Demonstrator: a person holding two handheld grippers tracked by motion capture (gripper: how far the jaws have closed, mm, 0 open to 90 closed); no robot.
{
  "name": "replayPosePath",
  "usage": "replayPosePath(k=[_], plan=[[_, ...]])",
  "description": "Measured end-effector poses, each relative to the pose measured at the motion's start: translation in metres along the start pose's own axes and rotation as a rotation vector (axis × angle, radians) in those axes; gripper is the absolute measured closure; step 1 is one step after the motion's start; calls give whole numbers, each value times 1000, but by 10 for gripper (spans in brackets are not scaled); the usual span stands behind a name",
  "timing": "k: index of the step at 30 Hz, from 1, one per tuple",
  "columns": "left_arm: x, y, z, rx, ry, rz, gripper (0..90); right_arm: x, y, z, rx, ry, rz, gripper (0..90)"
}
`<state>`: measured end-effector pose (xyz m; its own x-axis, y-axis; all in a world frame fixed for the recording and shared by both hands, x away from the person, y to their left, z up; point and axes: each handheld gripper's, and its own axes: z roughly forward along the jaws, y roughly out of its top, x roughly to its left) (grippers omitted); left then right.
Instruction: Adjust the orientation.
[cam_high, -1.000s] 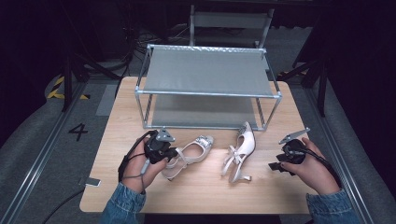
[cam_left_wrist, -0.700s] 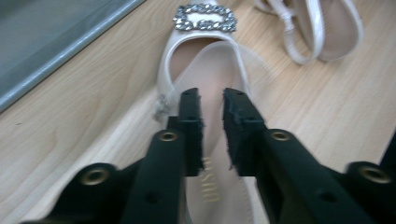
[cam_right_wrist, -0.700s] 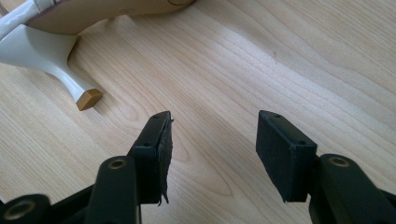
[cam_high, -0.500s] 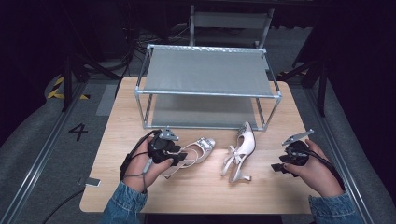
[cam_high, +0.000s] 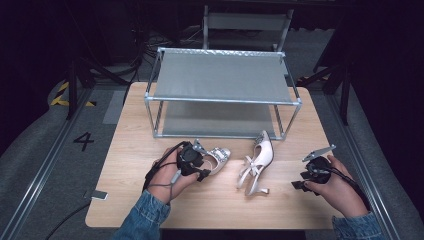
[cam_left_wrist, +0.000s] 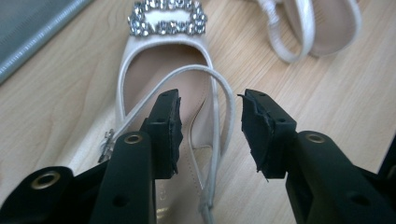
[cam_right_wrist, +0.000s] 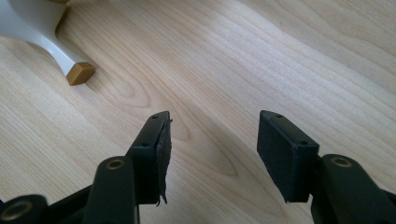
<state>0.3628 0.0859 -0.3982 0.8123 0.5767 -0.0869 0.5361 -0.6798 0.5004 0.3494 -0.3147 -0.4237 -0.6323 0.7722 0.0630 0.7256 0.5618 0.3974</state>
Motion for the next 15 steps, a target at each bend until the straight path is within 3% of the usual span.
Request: replayPosePath(k=[7, 10, 15], plan=[[-2, 2, 18, 42, -2, 3, 590, 1, -2, 1, -5, 2, 6, 459], [-4, 4, 22, 62, 35, 10, 580, 1, -3, 2, -2, 2, 5, 459], [-3, 3, 28, 76, 48, 6, 584, 1, -2, 4, 3, 7, 5, 459]])
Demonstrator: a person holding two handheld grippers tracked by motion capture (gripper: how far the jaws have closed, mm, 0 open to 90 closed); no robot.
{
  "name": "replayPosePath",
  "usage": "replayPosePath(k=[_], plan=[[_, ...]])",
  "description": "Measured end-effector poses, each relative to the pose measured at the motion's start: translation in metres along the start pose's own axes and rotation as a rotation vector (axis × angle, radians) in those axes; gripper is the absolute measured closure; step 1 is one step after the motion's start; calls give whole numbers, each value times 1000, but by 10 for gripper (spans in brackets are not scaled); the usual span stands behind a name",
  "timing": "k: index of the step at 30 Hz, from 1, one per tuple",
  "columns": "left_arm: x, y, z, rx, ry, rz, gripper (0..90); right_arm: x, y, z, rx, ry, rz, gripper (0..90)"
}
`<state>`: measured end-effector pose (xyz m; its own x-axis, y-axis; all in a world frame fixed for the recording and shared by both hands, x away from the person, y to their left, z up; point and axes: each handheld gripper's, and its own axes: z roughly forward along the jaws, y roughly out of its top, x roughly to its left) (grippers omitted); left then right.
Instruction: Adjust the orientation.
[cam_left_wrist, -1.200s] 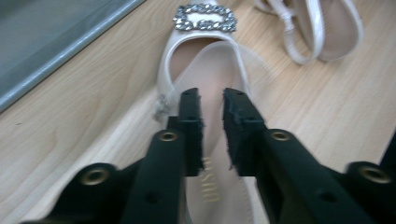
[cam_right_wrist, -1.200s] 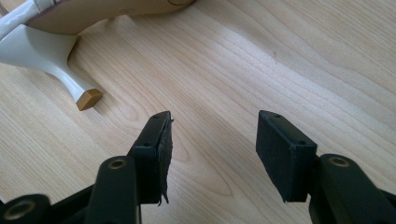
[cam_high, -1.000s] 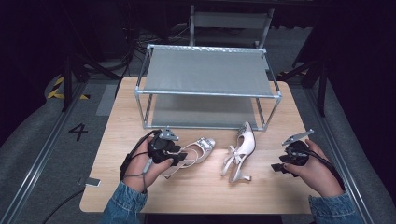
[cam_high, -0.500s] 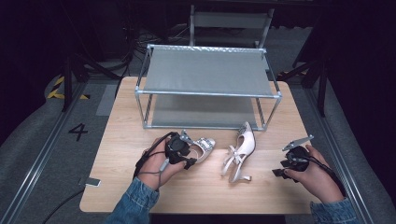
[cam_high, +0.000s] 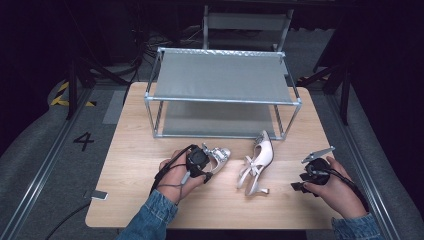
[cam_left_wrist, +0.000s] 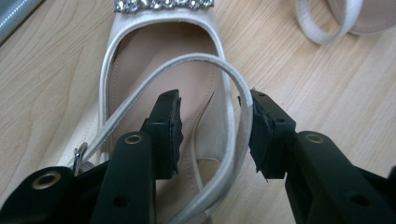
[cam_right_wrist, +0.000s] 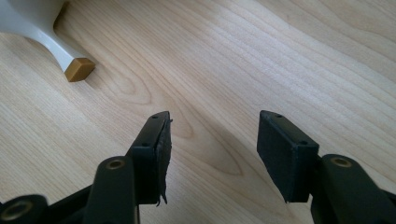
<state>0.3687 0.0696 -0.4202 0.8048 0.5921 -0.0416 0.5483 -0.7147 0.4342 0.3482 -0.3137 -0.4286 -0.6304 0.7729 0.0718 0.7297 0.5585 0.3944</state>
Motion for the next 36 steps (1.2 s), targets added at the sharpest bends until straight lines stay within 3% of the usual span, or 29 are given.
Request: replayPosePath(k=[7, 9, 12, 15, 22, 28, 33, 36], plan=[[-3, 1, 7, 24, 19, 27, 628, 0, 1, 3, 6, 3, -2, 459], [-3, 2, 6, 27, -6, 29, 732, 1, 1, 3, 8, 2, -7, 459], [-7, 3, 5, 32, 32, 57, 842, 2, 1, 3, 10, 1, -5, 459], [-8, 4, 4, 45, 47, 61, 851, 2, 1, 3, 11, 3, -6, 459], [1, 2, -16, -40, 45, 6, 854, 2, 1, 2, 2, 3, -4, 459], [8, 4, -25, -62, 35, -8, 853, -2, 0, 1, -4, 3, -1, 458], [14, 11, -33, -93, 73, -8, 853, -2, 1, 0, -11, 6, 7, 458], [19, 16, -37, -123, 74, -24, 852, -2, 1, 1, -8, 6, 4, 458]])
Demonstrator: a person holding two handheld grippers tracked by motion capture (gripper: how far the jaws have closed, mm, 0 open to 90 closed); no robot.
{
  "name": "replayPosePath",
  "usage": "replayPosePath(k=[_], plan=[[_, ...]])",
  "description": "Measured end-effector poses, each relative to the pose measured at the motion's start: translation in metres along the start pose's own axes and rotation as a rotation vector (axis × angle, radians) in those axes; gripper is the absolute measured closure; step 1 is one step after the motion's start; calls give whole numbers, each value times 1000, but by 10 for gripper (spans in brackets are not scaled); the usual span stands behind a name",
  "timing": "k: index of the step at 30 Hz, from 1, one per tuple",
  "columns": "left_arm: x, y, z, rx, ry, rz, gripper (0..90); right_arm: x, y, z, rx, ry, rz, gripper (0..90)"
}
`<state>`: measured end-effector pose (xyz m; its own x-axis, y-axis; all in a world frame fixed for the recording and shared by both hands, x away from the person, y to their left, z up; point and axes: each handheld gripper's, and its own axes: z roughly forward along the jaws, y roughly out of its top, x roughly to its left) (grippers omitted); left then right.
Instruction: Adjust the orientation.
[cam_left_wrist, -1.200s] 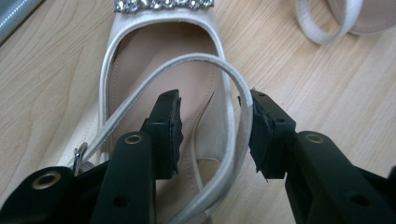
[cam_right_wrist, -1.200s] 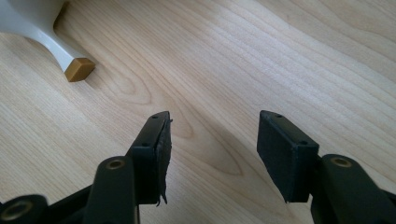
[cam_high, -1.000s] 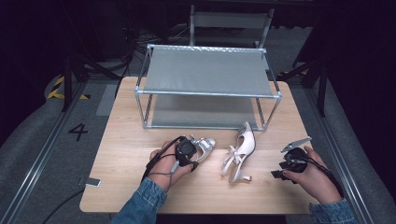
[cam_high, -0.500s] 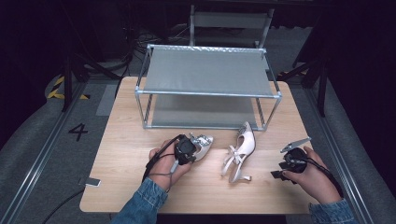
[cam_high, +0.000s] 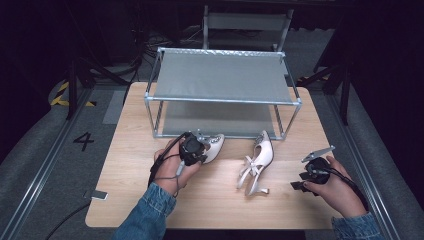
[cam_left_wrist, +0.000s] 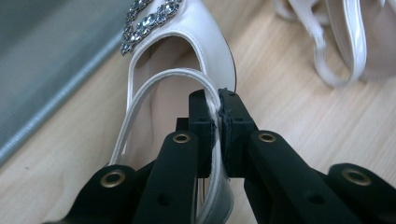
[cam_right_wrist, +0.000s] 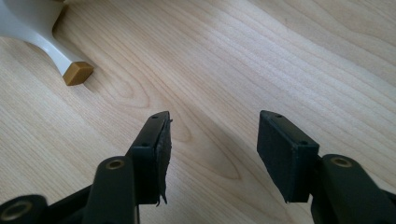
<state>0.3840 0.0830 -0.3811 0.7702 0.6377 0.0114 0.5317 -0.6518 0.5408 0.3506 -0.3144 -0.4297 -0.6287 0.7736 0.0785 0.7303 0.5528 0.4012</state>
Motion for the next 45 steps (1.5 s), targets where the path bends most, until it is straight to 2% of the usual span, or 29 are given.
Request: replayPosePath(k=[2, 9, 16, 21, 25, 27, 29, 32, 37, 41, 43, 45], plan=[[6, 6, 0, -22, 10, -21, 852, 1, 1, 2, 4, 7, -3, 458], [20, 20, 1, -63, 52, -51, 852, 1, 2, 2, 2, 12, -13, 458], [35, 33, 7, -98, 65, -110, 852, 2, 2, 2, -2, 16, -11, 458], [53, 41, 17, -67, 74, -151, 852, 2, 2, 1, -2, 17, -10, 458], [59, 46, 27, -40, 134, -155, 852, 1, 2, 1, -3, 25, -11, 458], [62, 48, 33, -52, 157, -176, 852, 0, 2, 1, -5, 23, -13, 458], [63, 49, 35, -45, 169, -179, 852, 0, 2, 1, -5, 21, -9, 461], [62, 52, 42, -39, 217, -169, 852, -1, 1, 0, -5, 14, -14, 464], [57, 52, 49, -45, 247, -167, 851, -1, 1, -1, -8, 12, -16, 465], [56, 52, 51, -51, 253, -174, 851, 1, 2, 0, -8, 14, -17, 466], [55, 50, 54, -23, 248, -168, 851, 1, 2, 0, -9, 15, -17, 466], [57, 48, 57, -27, 222, -183, 850, 0, 1, -1, -12, 13, -17, 465]])
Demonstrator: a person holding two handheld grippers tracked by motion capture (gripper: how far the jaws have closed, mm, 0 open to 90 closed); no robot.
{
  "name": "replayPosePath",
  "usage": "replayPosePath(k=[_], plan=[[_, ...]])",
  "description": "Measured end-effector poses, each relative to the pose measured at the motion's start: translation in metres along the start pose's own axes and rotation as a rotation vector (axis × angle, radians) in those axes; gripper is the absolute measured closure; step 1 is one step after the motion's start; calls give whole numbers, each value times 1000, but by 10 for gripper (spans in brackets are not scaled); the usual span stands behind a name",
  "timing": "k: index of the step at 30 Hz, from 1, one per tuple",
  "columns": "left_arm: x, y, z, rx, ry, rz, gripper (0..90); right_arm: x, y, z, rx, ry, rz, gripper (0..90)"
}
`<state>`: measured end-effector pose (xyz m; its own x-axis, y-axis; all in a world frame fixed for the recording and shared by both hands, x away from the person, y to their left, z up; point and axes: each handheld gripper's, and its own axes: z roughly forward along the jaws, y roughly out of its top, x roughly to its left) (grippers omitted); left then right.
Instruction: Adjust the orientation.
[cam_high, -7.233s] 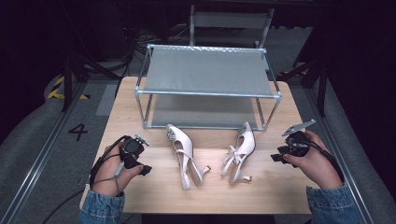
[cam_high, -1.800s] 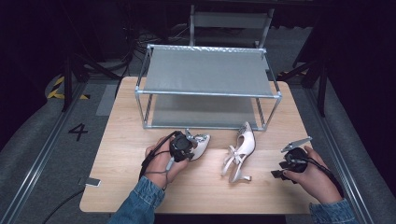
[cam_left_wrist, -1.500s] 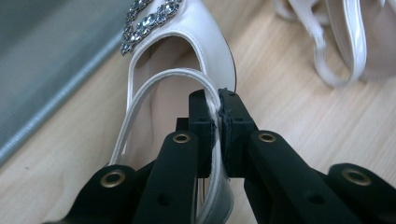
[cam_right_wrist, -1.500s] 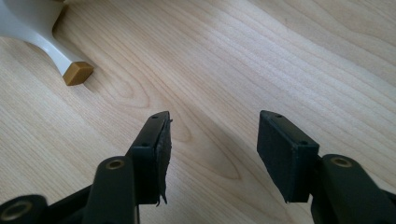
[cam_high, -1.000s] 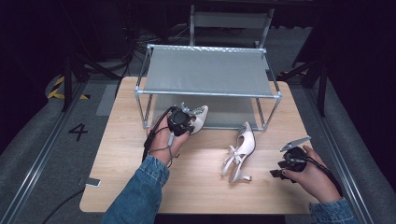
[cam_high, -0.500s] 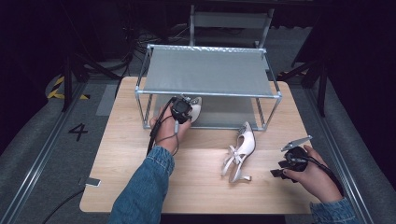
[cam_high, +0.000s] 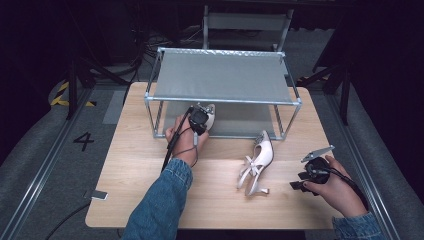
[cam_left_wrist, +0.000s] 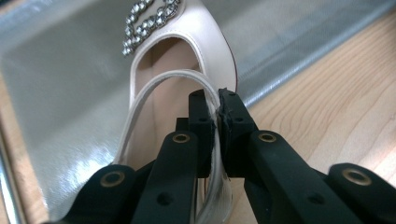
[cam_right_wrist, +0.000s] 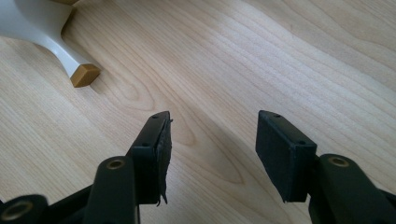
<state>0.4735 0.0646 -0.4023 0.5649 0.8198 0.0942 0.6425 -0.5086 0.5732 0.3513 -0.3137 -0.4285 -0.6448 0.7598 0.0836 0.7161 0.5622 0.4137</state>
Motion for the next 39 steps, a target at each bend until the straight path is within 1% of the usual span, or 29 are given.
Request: replayPosePath(k=[1, 2, 5, 6, 9, 10, 11, 12, 13, 14, 16, 17, 18, 19, 20, 22, 23, 24, 25, 26, 27, 29, 30, 32, 34, 36, 37, 38, 39], plan=[[0, -1, 2, -14, 8, -7, 851, 0, 0, 0, 2, 0, 1, 466], [-1, -1, 3, -12, 16, -5, 851, 0, 0, 0, 4, -1, 5, 466], [-3, 0, 5, -5, 14, -14, 851, -1, -1, 1, 8, 1, 2, 465], [-3, 1, 7, -9, 5, -11, 850, -1, 0, 2, 9, 2, -1, 466], [-7, 2, 12, -6, -50, -20, 842, 0, 0, 3, 9, 2, -6, 465], [-8, 2, 12, -31, -66, -25, 825, 0, 0, 3, 10, 4, -5, 465], [-10, 2, 11, -54, -87, -39, 788, 1, 0, 3, 12, 4, -5, 465], [-11, 3, 10, -74, -101, -40, 736, 1, 0, 3, 13, 4, -4, 465], [-13, 4, 7, -97, -104, -39, 687, 1, 0, 3, 13, 3, -4, 465], [-14, 5, 5, -94, -107, -36, 625, 1, 0, 3, 12, 1, -4, 465], [-16, 5, 0, -97, -152, -40, 534, 1, 0, 2, 11, 1, -3, 464], [-16, 4, -2, -93, -160, -42, 493, 1, 0, 2, 11, 1, -3, 464], [-17, 3, -4, -98, -166, -47, 477, 1, 0, 2, 11, 1, -2, 463], [-16, 2, -8, -107, -170, -43, 467, 1, 0, 3, 12, 1, -2, 463], [-15, 1, -11, -122, -179, -42, 448, 1, 0, 3, 14, 2, -3, 463], [-14, -2, -19, -156, -201, -43, 397, 2, 0, 4, 16, 4, -4, 462], [-13, -5, -25, -180, -212, -30, 390, 2, 0, 4, 17, 5, -5, 462], [-12, -7, -29, -197, -219, -25, 371, 2, 0, 4, 17, 3, -7, 462], [-10, -11, -35, -225, -228, -18, 357, 2, 0, 4, 17, 3, -6, 462], [-9, -13, -41, -235, -236, -17, 340, 2, 0, 4, 17, 5, 1, 461], [-7, -18, -48, -248, -253, -19, 338, 2, 0, 5, 18, 4, 1, 461], [-4, -25, -58, -252, -252, -19, 333, 2, 0, 6, 22, 5, 6, 461], [-4, -25, -58, -252, -252, -19, 329, 1, 0, 6, 23, 6, 5, 461], [-1, -35, -69, -241, -240, -10, 324, 1, 0, 7, 25, 4, 1, 461], [2, -45, -78, -224, -245, -1, 317, 2, 0, 8, 26, 9, 4, 459], [6, -56, -85, -214, -262, -19, 299, 1, 1, 9, 29, 8, 0, 459], [10, -63, -89, -215, -272, -42, 301, 1, 2, 9, 26, 8, -2, 459], [13, -67, -91, -206, -271, -45, 301, 1, 3, 9, 22, 10, -2, 459], [15, -71, -93, -190, -264, -35, 298, 1, 3, 9, 23, 10, -4, 458]])
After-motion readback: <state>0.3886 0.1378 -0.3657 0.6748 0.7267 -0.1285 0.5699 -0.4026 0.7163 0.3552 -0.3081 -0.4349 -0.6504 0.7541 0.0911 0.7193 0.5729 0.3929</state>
